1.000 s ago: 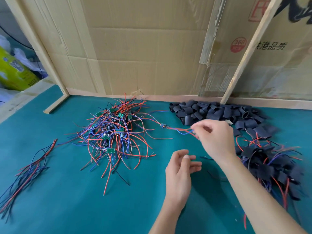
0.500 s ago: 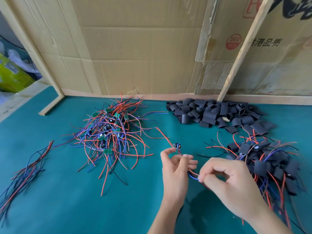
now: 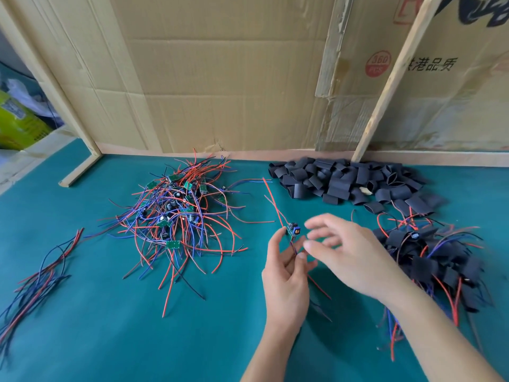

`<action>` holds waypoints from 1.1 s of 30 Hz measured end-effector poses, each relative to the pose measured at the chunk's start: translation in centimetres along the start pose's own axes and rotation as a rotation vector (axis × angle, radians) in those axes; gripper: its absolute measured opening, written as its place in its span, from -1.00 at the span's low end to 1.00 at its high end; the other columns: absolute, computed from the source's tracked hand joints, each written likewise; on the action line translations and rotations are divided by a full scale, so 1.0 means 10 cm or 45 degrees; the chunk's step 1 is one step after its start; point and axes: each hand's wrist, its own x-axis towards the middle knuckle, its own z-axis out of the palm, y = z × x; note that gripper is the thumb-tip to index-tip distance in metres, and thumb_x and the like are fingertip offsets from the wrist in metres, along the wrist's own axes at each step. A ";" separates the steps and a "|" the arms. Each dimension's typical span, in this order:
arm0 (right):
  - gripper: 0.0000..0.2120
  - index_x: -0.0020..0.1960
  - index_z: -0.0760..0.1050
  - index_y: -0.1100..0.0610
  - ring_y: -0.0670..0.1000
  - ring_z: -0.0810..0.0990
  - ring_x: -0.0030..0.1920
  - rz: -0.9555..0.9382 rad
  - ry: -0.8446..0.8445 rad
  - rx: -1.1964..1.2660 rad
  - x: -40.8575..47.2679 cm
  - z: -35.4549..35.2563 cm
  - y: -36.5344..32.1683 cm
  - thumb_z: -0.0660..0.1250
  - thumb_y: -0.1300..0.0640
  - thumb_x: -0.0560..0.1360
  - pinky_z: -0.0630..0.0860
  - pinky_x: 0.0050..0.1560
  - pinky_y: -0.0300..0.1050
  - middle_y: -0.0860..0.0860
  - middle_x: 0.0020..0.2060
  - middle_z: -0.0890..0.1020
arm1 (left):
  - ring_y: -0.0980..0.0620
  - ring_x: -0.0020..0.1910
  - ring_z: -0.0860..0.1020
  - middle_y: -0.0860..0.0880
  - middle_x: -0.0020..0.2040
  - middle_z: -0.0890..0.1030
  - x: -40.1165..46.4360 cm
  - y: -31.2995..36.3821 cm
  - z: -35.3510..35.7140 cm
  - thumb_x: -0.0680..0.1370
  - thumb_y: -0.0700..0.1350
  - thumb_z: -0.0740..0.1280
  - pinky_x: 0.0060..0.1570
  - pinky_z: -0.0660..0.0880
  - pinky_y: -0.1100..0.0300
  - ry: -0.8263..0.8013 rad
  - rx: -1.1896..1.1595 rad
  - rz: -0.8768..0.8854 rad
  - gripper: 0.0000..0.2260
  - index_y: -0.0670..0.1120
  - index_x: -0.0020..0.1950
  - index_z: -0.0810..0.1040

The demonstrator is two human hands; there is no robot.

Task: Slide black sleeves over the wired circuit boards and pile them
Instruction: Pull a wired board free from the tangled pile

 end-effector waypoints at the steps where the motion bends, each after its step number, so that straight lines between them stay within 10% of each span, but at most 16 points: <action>1: -0.72 0.23 0.57 -0.14 -0.20 0.68 -0.08 0.032 -0.019 0.004 0.09 0.05 -0.03 0.43 -0.03 0.53 0.58 0.08 -0.16 -0.19 0.04 0.71 | -0.11 0.13 0.70 -0.09 0.18 0.71 0.00 -0.01 -0.01 0.66 -0.37 0.21 0.19 0.62 -0.03 -0.003 0.011 -0.003 -0.58 0.04 0.41 0.42; 5: -0.76 0.19 0.64 -0.07 0.00 0.73 -0.08 0.092 -0.103 0.021 0.35 0.22 -0.10 0.43 0.04 0.52 0.67 0.01 0.04 -0.08 -0.06 0.75 | -0.03 0.10 0.71 -0.02 0.16 0.72 0.00 0.03 -0.03 0.67 -0.23 0.28 0.18 0.62 0.07 0.003 0.021 0.006 -0.64 0.11 0.40 0.42; 10: -0.86 -0.04 0.68 -0.09 -0.19 0.68 -0.24 0.074 0.130 0.208 0.44 0.24 -0.07 0.49 0.13 0.46 0.50 -0.17 -0.33 -0.21 -0.28 0.73 | 0.27 0.14 0.65 0.09 0.45 0.48 -0.01 0.03 0.00 0.69 -0.17 0.27 0.25 0.59 -0.04 0.051 0.032 0.039 -0.53 0.14 0.56 0.27; 14: -0.79 -0.04 0.68 -0.05 -0.14 0.69 -0.23 0.073 0.261 0.507 0.42 0.19 -0.05 0.53 0.25 0.44 0.51 -0.13 -0.26 -0.12 -0.25 0.75 | 0.17 0.03 0.70 0.44 0.29 0.46 -0.04 0.09 0.01 0.64 -0.06 0.25 0.24 0.53 0.04 0.030 0.084 0.065 -0.42 0.32 0.58 0.14; 23: -0.73 -0.03 0.60 0.05 0.07 0.72 -0.16 -0.058 0.242 0.640 0.46 0.22 -0.09 0.46 0.41 0.45 0.64 -0.01 -0.08 0.01 -0.17 0.75 | 0.06 0.07 0.69 0.04 0.06 0.70 -0.03 0.06 0.00 0.52 -0.07 0.32 0.06 0.59 0.22 0.079 0.077 0.066 -0.70 0.29 0.15 0.53; 27: -0.77 -0.01 0.57 0.15 0.07 0.73 -0.21 -0.139 0.395 0.846 0.50 0.12 -0.19 0.42 0.45 0.50 0.68 -0.08 -0.03 0.08 -0.20 0.74 | -0.01 0.04 0.69 -0.01 -0.02 0.71 -0.02 0.05 0.00 0.60 -0.11 0.32 0.17 0.60 0.01 0.077 0.058 0.068 -0.80 0.18 0.15 0.56; 33: -0.82 0.02 0.56 0.12 0.00 0.67 -0.29 -0.299 0.744 1.172 0.44 -0.53 -0.36 0.44 0.36 0.51 0.56 -0.24 -0.20 0.12 -0.15 0.72 | -0.14 -0.24 0.69 -0.20 -0.14 0.71 -0.03 0.09 -0.01 0.72 -0.18 0.20 -0.19 0.64 0.09 -0.022 -0.021 -0.007 -0.81 0.01 0.23 0.56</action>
